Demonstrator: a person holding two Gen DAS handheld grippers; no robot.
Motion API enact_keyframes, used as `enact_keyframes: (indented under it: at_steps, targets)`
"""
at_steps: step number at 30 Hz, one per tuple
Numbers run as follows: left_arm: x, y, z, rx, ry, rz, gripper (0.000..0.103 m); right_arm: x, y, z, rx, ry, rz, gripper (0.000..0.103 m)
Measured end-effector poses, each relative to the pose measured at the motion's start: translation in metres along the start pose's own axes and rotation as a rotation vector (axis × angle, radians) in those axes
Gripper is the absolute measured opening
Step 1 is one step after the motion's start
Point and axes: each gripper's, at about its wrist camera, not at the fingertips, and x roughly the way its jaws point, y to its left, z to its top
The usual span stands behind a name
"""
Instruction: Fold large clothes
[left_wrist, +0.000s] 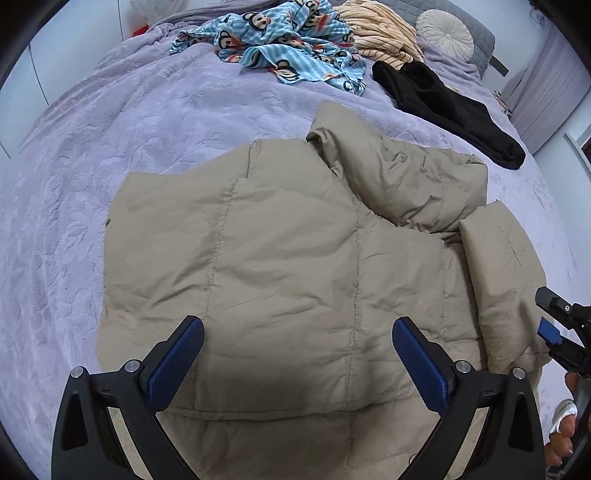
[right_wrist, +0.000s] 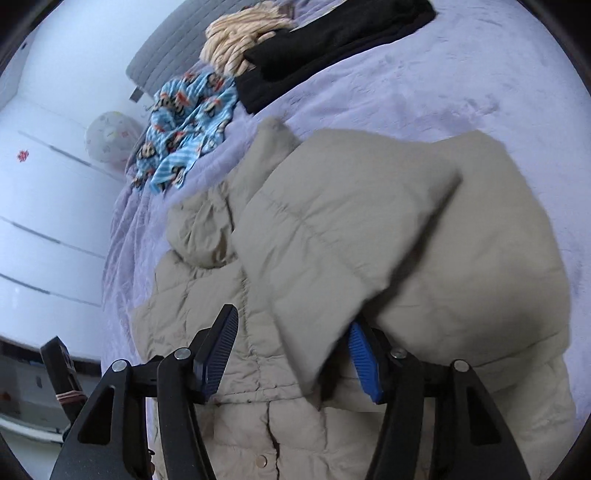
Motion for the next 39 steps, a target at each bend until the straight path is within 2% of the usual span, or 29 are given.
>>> enact_keyframes:
  at_steps: [2,3,4,5,7,8,11,14,18,22,24,25,26,27,29,32,33,34,35,36,37,38,39]
  targets:
    - [0.003,0.003,0.002,-0.014,0.001,-0.031,0.102,-0.002,-0.020,0.013,0.096,-0.024,0.019,0.062]
    - [0.002,0.005,0.003,-0.022,-0.002,-0.047,0.102,-0.002,-0.027,0.019,0.137,-0.030,0.064,0.056]
    - [0.002,0.008,0.003,-0.035,-0.006,-0.059,0.102,0.002,-0.030,0.025,0.171,-0.027,0.112,0.032]
    - [0.002,0.013,0.004,-0.052,-0.009,-0.065,0.102,0.006,-0.029,0.031,0.183,-0.018,0.139,0.013]
    - [0.000,0.026,0.004,-0.100,-0.014,-0.091,0.102,0.013,-0.007,0.037,0.109,-0.030,0.166,0.010]
    - [-0.002,0.034,0.004,-0.125,-0.017,-0.118,0.102,0.012,0.013,0.037,0.022,-0.036,0.168,0.010]
    - [-0.007,0.054,0.005,-0.176,-0.029,-0.193,0.102,0.021,0.073,0.022,-0.232,-0.009,0.170,0.010]
    - [-0.013,0.071,0.005,-0.223,-0.042,-0.244,0.102,0.037,0.122,-0.014,-0.464,0.055,0.143,0.010]
    - [-0.018,0.089,0.007,-0.302,-0.053,-0.377,0.102,0.066,0.146,-0.062,-0.636,0.159,0.079,0.010]
    - [-0.014,0.087,0.010,-0.295,-0.027,-0.474,0.102,0.096,0.135,-0.084,-0.627,0.268,0.005,0.012]
    - [-0.011,0.079,0.010,-0.272,-0.005,-0.502,0.102,0.099,0.129,-0.086,-0.603,0.295,0.004,0.025]
    - [-0.009,0.074,0.010,-0.255,0.008,-0.518,0.102,0.097,0.128,-0.085,-0.600,0.295,0.006,0.043]
    - [-0.008,0.070,0.009,-0.241,0.018,-0.531,0.102,0.092,0.128,-0.085,-0.602,0.285,0.006,0.064]
    - [-0.006,0.065,0.009,-0.229,0.029,-0.540,0.102,0.083,0.126,-0.084,-0.605,0.261,0.006,0.071]
    - [0.001,0.055,0.011,-0.205,0.054,-0.541,0.102,0.062,0.119,-0.079,-0.602,0.229,0.024,0.072]
    - [0.016,0.037,0.015,-0.177,0.087,-0.497,0.102,0.035,0.091,-0.071,-0.524,0.209,0.023,0.071]
    - [0.021,0.032,0.015,-0.168,0.094,-0.487,0.102,0.027,0.078,-0.069,-0.481,0.212,0.029,0.068]
    - [0.027,0.024,0.017,-0.157,0.102,-0.479,0.100,0.021,0.065,-0.069,-0.437,0.220,0.035,0.057]
    - [0.032,0.016,0.018,-0.146,0.108,-0.479,0.081,0.017,0.051,-0.069,-0.392,0.230,0.038,0.044]
    - [0.037,0.007,0.020,-0.133,0.127,-0.491,0.043,0.015,0.043,-0.067,-0.361,0.236,0.039,0.039]
    - [0.045,-0.001,0.022,-0.127,0.157,-0.496,0.022,0.013,0.034,-0.069,-0.343,0.238,0.035,0.032]
    - [0.048,-0.007,0.023,-0.132,0.172,-0.500,0.008,0.012,0.027,-0.072,-0.336,0.237,0.023,0.026]
    - [0.045,-0.011,0.024,-0.137,0.157,-0.505,0.008,0.012,0.023,-0.074,-0.338,0.230,0.006,0.022]
